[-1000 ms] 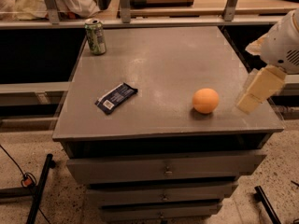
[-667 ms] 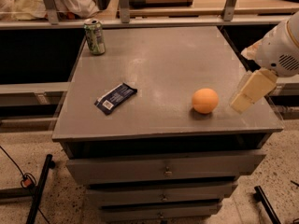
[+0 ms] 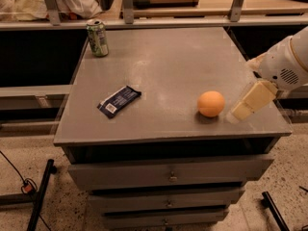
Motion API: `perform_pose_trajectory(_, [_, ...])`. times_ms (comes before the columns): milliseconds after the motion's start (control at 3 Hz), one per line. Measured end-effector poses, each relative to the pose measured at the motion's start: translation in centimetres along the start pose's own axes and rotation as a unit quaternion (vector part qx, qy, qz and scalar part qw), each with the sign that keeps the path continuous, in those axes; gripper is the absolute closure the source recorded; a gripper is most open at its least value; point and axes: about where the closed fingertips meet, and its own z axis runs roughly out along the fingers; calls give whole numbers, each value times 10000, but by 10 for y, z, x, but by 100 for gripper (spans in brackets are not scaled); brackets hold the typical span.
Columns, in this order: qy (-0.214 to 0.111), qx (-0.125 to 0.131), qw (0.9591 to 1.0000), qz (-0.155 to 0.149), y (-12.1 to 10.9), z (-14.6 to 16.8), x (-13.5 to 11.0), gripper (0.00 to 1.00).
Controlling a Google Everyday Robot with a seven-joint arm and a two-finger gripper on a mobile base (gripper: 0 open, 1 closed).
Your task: Pick orange
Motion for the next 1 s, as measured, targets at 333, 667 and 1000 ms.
perform_pose_trajectory(333, [-145, -31, 9998, 112, -4, 13, 6, 0])
perform_pose_trajectory(667, [-350, -132, 9992, 139, -5, 28, 5, 0])
perform_pose_trajectory(1000, [-471, -222, 9985, 140, -5, 45, 5, 0])
